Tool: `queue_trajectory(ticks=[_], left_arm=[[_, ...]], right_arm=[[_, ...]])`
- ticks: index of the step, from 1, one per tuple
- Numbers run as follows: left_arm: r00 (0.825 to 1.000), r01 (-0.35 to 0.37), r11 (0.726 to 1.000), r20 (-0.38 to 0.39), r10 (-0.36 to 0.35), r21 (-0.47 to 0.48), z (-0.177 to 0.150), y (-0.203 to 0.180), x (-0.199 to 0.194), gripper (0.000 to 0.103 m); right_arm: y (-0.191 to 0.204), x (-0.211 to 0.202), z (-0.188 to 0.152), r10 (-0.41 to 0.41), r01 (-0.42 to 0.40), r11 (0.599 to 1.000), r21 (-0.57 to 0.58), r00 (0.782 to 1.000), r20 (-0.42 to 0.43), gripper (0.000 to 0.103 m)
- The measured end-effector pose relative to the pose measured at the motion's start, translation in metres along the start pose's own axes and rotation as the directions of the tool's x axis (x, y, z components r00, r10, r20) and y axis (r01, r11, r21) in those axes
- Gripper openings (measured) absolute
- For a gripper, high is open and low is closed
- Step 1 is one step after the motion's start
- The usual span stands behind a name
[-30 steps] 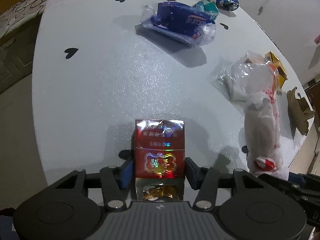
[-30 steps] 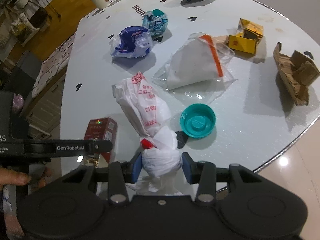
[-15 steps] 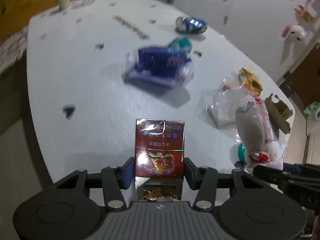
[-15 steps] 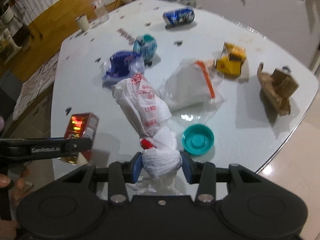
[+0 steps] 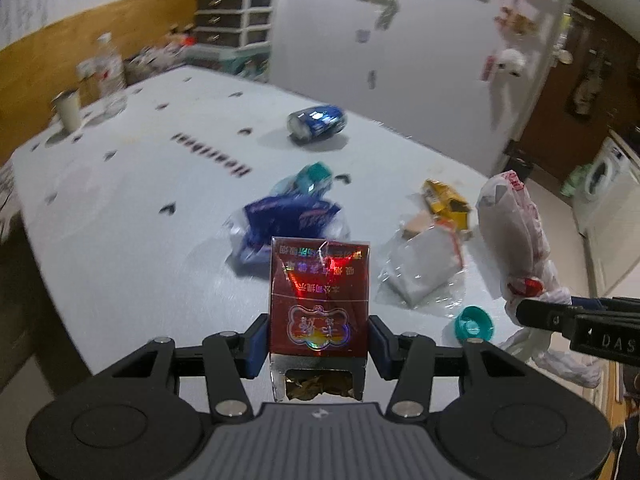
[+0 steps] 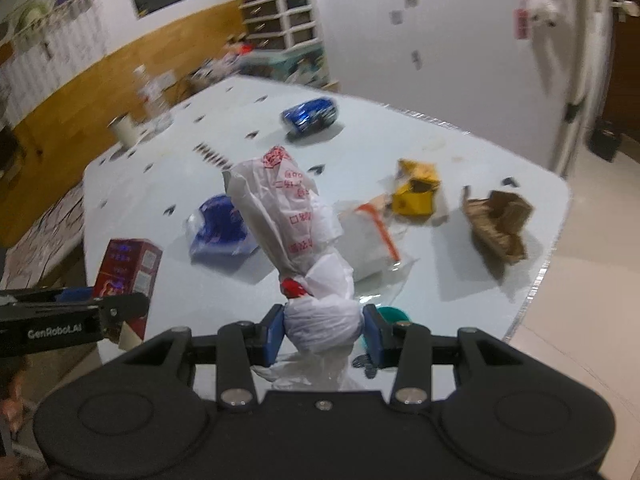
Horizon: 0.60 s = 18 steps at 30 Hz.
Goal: Collect trash
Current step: 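Carry the red box and white bag with both tools over the trash bin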
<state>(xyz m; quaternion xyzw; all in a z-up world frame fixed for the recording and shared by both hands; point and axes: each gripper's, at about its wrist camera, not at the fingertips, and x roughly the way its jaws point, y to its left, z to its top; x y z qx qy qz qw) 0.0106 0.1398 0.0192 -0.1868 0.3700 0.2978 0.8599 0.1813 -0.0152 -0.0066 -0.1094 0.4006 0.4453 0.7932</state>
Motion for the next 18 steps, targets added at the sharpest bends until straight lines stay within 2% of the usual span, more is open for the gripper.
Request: queue_trajectory(ticks=[5,10,18], left_arm=[[0.997,0.076,0.994,0.024,-0.079,0.084,0.008,-0.013,-0.002,0.051],[0.986,0.158,0.973,0.032,-0.165,0.166,0.012,-0.040,-0.003,0.052],[0.954,0.290,0.909,-0.015,-0.299,0.300,0.004,-0.116,0.001,0.052]], right_arm=[[-0.010,-0.021,-0.011,-0.082,0.078,0.994,0.078,0.995,0.050,0.043],[-0.029,-0.050,-0.029,-0.182,0.166,0.971,0.169,0.980,0.081,0.043],[-0.081,-0.100,-0.067,-0.337,0.295,0.901,0.319,0.938,0.084,0.043]])
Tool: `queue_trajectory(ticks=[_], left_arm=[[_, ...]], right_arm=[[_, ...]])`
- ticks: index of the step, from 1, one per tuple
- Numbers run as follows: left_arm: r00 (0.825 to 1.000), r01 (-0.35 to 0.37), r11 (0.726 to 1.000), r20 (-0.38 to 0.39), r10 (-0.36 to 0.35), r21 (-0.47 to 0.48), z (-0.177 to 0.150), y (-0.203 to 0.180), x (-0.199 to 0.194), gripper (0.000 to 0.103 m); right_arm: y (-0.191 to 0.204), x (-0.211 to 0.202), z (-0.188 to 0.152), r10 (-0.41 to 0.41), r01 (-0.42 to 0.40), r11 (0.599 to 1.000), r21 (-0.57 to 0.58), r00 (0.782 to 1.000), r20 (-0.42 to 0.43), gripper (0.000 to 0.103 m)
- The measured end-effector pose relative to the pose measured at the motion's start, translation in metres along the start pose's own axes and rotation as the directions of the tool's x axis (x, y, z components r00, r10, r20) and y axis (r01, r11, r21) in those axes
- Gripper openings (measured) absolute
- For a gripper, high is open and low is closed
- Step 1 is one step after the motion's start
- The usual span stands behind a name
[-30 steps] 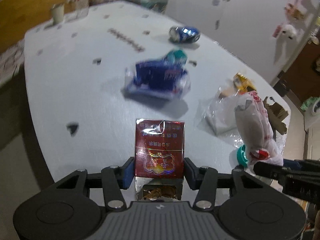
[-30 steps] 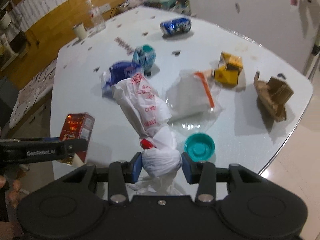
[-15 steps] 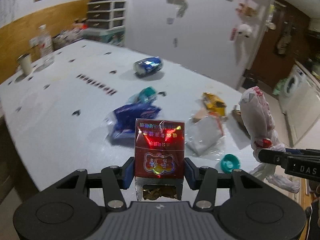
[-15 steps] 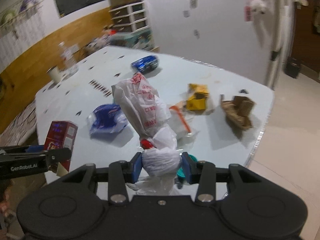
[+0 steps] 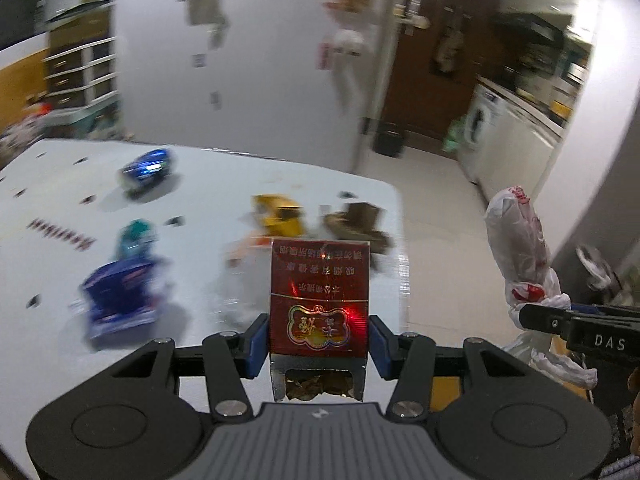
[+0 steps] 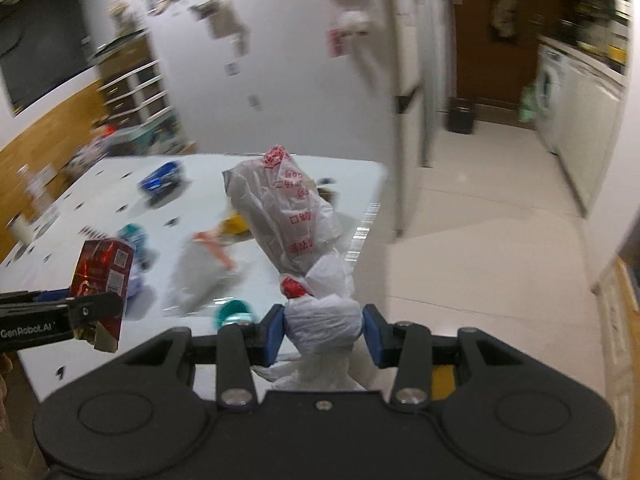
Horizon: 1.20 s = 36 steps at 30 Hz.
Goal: Collect trash
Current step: 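Carry the red box and white bag with both tools over the trash bin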
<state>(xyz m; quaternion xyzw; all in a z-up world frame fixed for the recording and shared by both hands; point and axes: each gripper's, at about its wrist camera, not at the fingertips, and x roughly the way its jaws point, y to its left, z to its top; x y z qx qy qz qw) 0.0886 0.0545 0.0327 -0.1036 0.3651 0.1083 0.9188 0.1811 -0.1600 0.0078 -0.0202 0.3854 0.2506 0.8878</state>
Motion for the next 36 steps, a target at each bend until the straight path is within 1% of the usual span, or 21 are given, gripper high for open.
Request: queue_trajectory(ticks=[5,9,15,19,24,30,33,35,36], left_arm=[[0.998,0.064,0.996,-0.025,-0.063,0.058,0.003,-0.051,0.018,0.051],[0.993,0.108,0.990,-0.050,-0.104,0.090,0.005,-0.092,0.032,0.052],[0.986,0.156,0.979,-0.080,-0.147,0.129,0.009,-0.144,0.053,0.052],[0.979,0.184,0.973,-0.113,-0.169,0.142,0.008,-0.173,0.071,0.051],[0.969,0.210,0.966,-0.164,-0.185,0.152,0.004,-0.202,0.095,0.052],[0.956,0.222,0.963,-0.228,-0.185,0.150,-0.002,-0.227,0.127,0.052],[0.947,0.232,0.963,-0.258,-0.191,0.139,-0.006,-0.235,0.147,0.052],[0.937,0.252,0.960,-0.278,-0.211,0.121,-0.011,-0.237,0.162,0.052],[0.934,0.249,0.961,-0.294,-0.205,0.121,-0.014,-0.238,0.171,0.052]], right_arm=[[-0.058,-0.016,-0.009,-0.085,0.084,0.993,0.087,0.996,-0.002,0.043],[-0.096,-0.026,-0.015,-0.125,0.125,0.984,0.130,0.992,-0.010,0.043],[-0.146,-0.027,-0.019,-0.164,0.167,0.969,0.180,0.986,-0.033,0.043],[-0.176,-0.024,-0.026,-0.179,0.187,0.962,0.200,0.982,-0.057,0.043],[-0.205,-0.015,-0.035,-0.188,0.206,0.951,0.232,0.977,-0.097,0.043],[-0.237,0.002,-0.047,-0.185,0.223,0.940,0.259,0.970,-0.160,0.043],[-0.249,0.015,-0.052,-0.173,0.222,0.935,0.277,0.966,-0.192,0.043],[-0.255,0.027,-0.056,-0.163,0.222,0.931,0.289,0.963,-0.214,0.043],[-0.257,0.034,-0.058,-0.158,0.222,0.929,0.296,0.961,-0.225,0.043]])
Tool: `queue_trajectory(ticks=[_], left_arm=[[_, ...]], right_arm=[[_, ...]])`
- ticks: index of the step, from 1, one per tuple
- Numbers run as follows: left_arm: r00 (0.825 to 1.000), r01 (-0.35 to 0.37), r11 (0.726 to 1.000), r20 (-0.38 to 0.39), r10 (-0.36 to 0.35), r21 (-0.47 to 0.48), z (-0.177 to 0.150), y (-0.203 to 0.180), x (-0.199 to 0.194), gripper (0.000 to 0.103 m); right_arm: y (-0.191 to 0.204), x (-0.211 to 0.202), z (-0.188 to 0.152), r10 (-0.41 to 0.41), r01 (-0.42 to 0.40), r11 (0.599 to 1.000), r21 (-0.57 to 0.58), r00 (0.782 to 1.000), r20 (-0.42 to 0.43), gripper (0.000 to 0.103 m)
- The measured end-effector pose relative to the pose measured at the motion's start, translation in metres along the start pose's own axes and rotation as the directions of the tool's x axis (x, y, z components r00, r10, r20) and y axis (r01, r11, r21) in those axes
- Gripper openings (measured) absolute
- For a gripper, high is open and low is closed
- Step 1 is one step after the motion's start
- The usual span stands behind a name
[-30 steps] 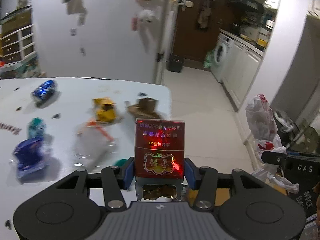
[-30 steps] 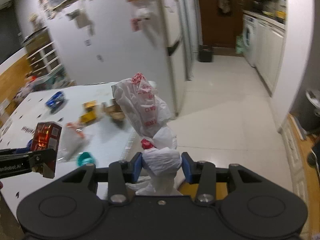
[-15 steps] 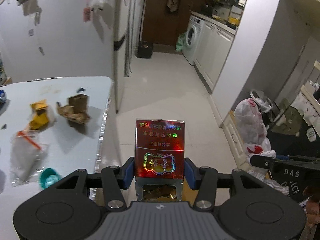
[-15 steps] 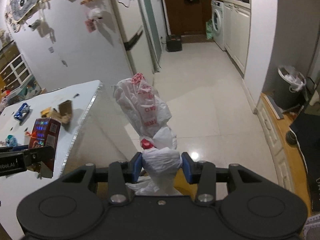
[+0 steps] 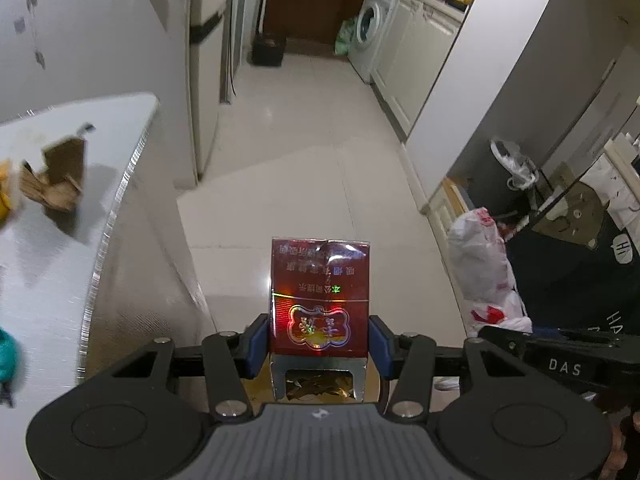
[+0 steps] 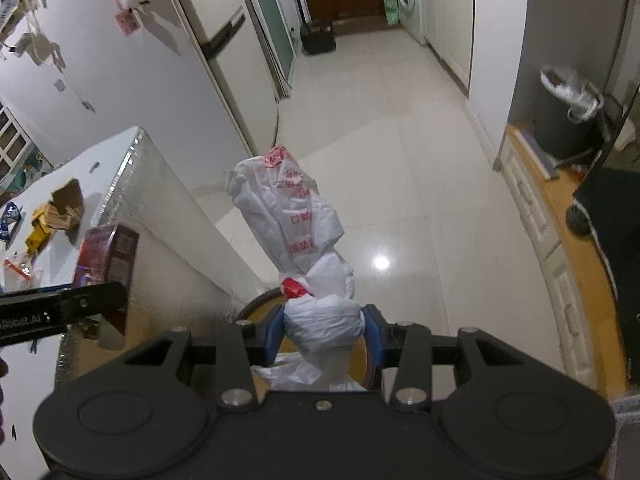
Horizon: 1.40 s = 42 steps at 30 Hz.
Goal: Collect trash
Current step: 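Carry the red box and white bag with both tools over the trash bin, then open both tools to drop the red box and white bag into the bin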
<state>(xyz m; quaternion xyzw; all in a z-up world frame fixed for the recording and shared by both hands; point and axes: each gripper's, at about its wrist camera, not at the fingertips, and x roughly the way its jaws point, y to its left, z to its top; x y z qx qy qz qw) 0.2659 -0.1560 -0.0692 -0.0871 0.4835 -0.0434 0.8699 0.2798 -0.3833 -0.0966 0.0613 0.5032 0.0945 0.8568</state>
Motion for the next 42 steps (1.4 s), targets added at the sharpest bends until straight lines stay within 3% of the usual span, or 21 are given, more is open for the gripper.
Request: queue_trajectory(ticks=[8,18,23,25,37,42], left_arm=[[0.993,-0.004,0.999,-0.114,-0.001,-0.042,-0.011,0.013,0.066,0.052],[0.975,-0.038,0.988,-0.220,0.005,-0.147,-0.030,0.040,0.126,0.052],[0.965,-0.060,0.985,-0.263,0.015,-0.163,-0.038,0.045,0.153,0.052],[0.959,-0.067,0.984,-0.282,0.018,-0.165,-0.041,0.048,0.164,0.052],[0.942,-0.055,0.982,-0.336,-0.010,-0.182,-0.053,0.052,0.198,0.052],[0.945,-0.036,0.988,-0.325,-0.016,-0.152,-0.052,0.047,0.207,0.053]], right_arm=[[0.000,0.071,-0.001,0.035,-0.029,0.998,0.058,0.995,-0.098,0.044],[-0.002,0.156,-0.021,0.038,-0.014,0.996,0.093,0.964,-0.264,0.044],[-0.005,0.187,-0.032,0.045,-0.014,0.995,0.099,0.946,-0.321,0.030],[-0.006,0.200,-0.033,0.041,-0.007,0.995,0.100,0.939,-0.341,0.030],[-0.013,0.219,-0.035,0.050,-0.021,0.996,0.082,0.927,-0.371,0.034],[-0.027,0.211,-0.036,0.061,-0.027,0.994,0.102,0.935,-0.349,0.046]])
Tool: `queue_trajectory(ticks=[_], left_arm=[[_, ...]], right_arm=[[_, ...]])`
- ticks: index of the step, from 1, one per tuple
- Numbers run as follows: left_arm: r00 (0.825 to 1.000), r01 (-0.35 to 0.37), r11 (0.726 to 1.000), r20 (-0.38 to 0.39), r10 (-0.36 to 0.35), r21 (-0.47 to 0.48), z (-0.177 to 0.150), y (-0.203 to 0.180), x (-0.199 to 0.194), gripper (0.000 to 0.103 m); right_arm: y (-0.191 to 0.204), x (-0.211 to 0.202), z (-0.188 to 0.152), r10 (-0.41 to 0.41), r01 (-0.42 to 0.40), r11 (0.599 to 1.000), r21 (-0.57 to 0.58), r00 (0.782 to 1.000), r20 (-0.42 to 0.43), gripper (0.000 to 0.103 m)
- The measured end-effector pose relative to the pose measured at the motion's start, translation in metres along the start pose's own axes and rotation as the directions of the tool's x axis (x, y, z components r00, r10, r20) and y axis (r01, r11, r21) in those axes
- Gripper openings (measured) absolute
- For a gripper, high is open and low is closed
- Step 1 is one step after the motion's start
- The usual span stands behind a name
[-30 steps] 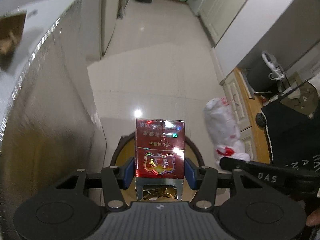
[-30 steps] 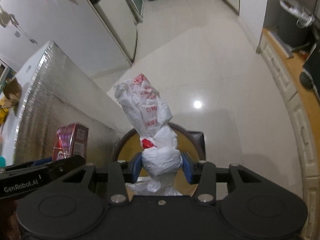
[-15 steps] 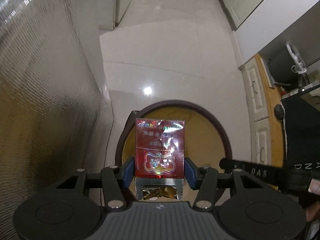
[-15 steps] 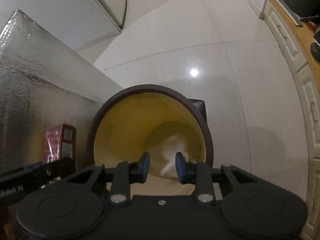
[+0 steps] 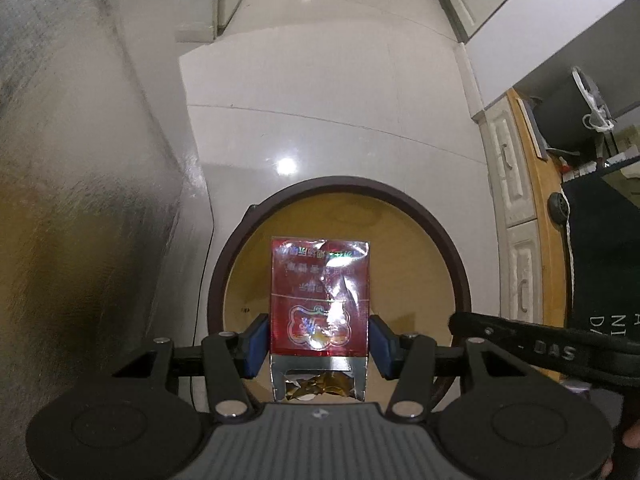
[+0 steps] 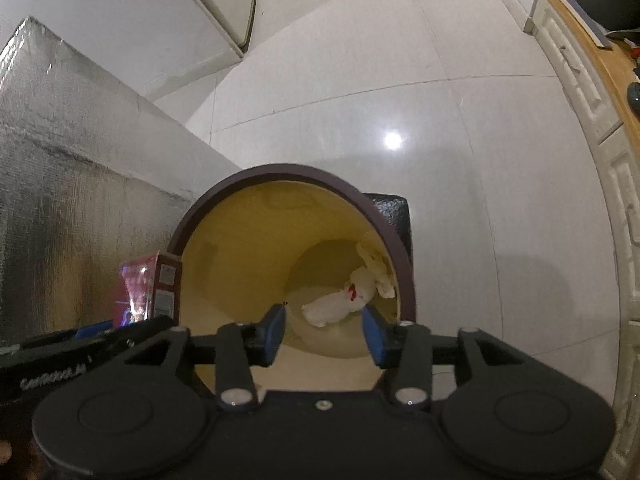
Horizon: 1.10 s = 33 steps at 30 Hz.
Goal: Collect trash
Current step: 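Open both tools to drop the red box and white bag into the bin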
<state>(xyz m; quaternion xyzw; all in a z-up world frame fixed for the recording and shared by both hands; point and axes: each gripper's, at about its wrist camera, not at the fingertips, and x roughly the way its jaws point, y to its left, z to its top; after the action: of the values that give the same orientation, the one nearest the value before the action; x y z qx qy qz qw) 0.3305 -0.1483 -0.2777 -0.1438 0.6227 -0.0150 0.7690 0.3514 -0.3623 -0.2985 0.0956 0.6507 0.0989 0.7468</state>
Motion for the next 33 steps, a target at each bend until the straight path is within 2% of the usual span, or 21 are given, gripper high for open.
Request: queue_trajectory(ticks=[5,6,7,9,12,14,18,20,22,23,33], left_arm=[[0.999,-0.002,0.998,0.039,0.000,0.059,0.005,-0.009,0.004,0.053],[0.999,-0.009,0.997,0.044,0.006,0.071,0.006,-0.010,0.005,0.056],[0.999,-0.021,0.997,0.047,0.017,0.080,0.007,-0.012,0.006,0.068],[0.998,-0.043,0.995,0.050,0.039,0.090,0.009,-0.013,0.007,0.087],[0.998,-0.056,0.993,0.044,0.051,0.101,0.008,-0.014,0.007,0.089],[0.998,-0.064,0.993,0.034,0.060,0.101,0.006,-0.012,0.009,0.092],[0.997,-0.072,0.993,0.018,0.071,0.095,0.002,-0.010,0.010,0.098],[0.997,-0.073,0.993,0.015,0.072,0.096,0.000,-0.008,0.009,0.099],[0.997,-0.072,0.993,0.011,0.071,0.093,-0.002,-0.008,0.009,0.101],[0.997,-0.071,0.993,0.009,0.070,0.090,-0.003,-0.007,0.009,0.102],[0.997,-0.079,0.994,0.020,0.078,0.080,-0.011,0.000,-0.002,0.103]], right_arm=[[-0.011,-0.011,-0.003,0.011,-0.012,1.000,0.024,1.000,0.027,0.055],[-0.014,-0.011,-0.004,0.011,-0.012,1.000,0.026,1.000,0.029,0.057],[-0.015,-0.013,-0.004,0.014,-0.015,0.999,0.028,0.999,0.032,0.059],[-0.017,-0.015,-0.006,0.021,-0.022,0.999,0.032,0.999,0.036,0.062],[-0.018,-0.015,-0.008,0.033,-0.034,0.999,0.025,0.999,0.040,0.068],[-0.018,-0.015,-0.010,0.035,-0.036,0.999,0.017,0.998,0.045,0.080],[-0.015,-0.019,-0.012,0.037,-0.037,0.999,0.001,0.998,0.058,0.088],[-0.016,-0.020,-0.012,0.032,-0.031,0.999,-0.008,0.998,0.063,0.099],[-0.015,-0.023,-0.014,0.027,-0.025,0.999,-0.020,0.997,0.076,0.099],[-0.015,-0.024,-0.014,0.025,-0.023,0.999,-0.026,0.996,0.081,0.103],[-0.013,-0.034,-0.023,-0.013,0.020,0.998,-0.067,0.995,0.102,0.103]])
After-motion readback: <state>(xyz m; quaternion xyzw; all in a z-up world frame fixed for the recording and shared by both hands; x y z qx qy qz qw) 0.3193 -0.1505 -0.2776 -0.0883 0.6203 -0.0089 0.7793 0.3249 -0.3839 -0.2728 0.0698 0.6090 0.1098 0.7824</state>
